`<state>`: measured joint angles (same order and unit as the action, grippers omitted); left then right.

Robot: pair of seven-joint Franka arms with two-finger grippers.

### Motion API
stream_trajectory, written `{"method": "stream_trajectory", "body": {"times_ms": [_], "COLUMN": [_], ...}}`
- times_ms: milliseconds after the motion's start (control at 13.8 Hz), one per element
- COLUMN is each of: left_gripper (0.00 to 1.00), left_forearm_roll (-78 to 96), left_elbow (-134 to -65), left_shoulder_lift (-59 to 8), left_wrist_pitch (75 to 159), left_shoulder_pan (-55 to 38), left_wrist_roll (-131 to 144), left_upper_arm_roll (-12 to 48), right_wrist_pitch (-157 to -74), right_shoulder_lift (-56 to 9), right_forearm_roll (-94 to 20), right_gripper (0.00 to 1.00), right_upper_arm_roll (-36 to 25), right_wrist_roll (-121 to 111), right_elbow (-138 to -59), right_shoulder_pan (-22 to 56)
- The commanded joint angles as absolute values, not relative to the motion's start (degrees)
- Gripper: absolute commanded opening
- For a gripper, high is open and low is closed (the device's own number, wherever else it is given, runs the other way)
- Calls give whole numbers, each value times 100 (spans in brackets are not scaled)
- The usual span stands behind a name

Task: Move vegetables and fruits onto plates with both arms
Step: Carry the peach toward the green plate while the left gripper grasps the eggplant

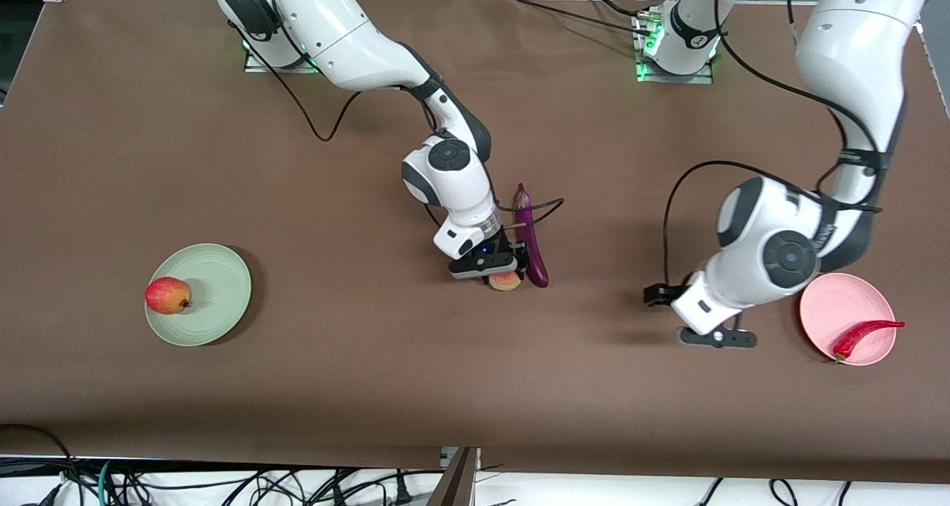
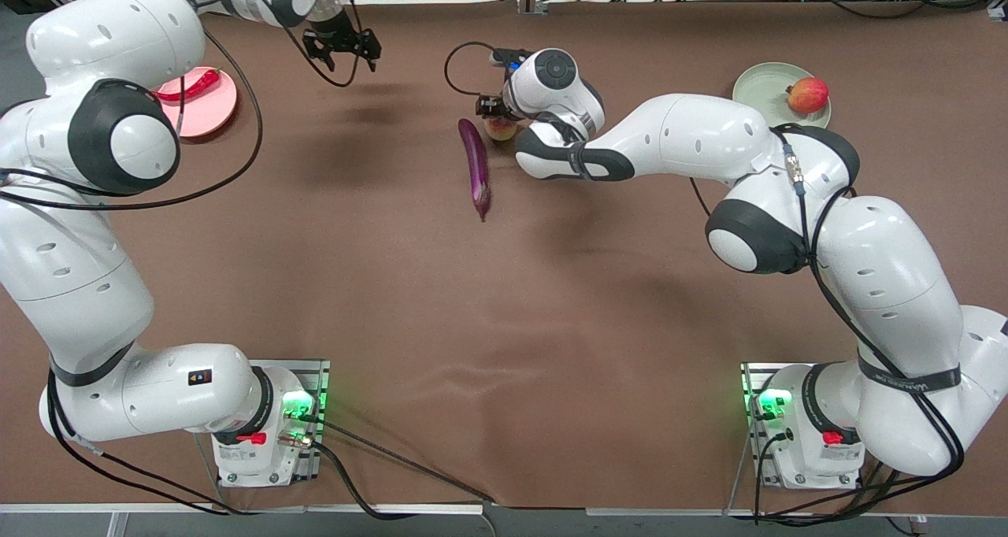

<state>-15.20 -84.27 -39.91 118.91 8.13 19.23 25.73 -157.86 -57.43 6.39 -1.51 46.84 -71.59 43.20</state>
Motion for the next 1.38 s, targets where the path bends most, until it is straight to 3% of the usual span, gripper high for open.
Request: {"method": "stream_trajectory", "body": {"times_ms": [0, 290, 581, 726, 944, 1089, 1234, 1306], "left_gripper": [100, 100, 100, 100, 100, 81, 28, 10], "left_forearm_roll": [-1293, -222, -308, -395, -1078, -1510, -1564, -1564], "left_elbow": [-8385, -8735, -9114, -9455, -10412, -10468, -10459, -10450], "left_shoulder_lift": [-3982, -3938, -3876, -3902, -4007, -4183, -4175, -4175], "left_wrist_pitch": [11874, 11874, 12031, 12608, 14137, 14335, 14335, 14326], "left_shoulder_pan": [633, 475, 29, -288, -448, -501, -545, -545], "left_wrist_roll": [2398, 2575, 3715, 3937, 4323, 4350, 4604, 4640], "left_upper_arm_roll": [2558, 2732, 3173, 3155, 3146, 3138, 3138, 3138], "right_wrist_pitch": [-15217, -13065, -11771, -11488, -11216, -11180, -11241, -11259], "right_shoulder_lift": [-5319, -4817, -4474, -4439, -4447, -4456, -4482, -4509], "right_forearm_roll": [729, 642, 580, 580, 571, 571, 571, 571], "right_gripper": [19, 19, 19, 19, 21, 21, 21, 21], "right_upper_arm_roll": [-97, -79, -184, -211, -202, -202, -193, -185], "right_wrist_roll": [4440, 2405, 724, -197, -1255, -1554, -1818, -1872], "right_elbow": [-7093, -7145, -7251, -7251, -7260, -7347, -7505, -7567], "right_shoulder_pan": [3852, 2956, 2120, 1602, 898, 599, 300, 177]}}
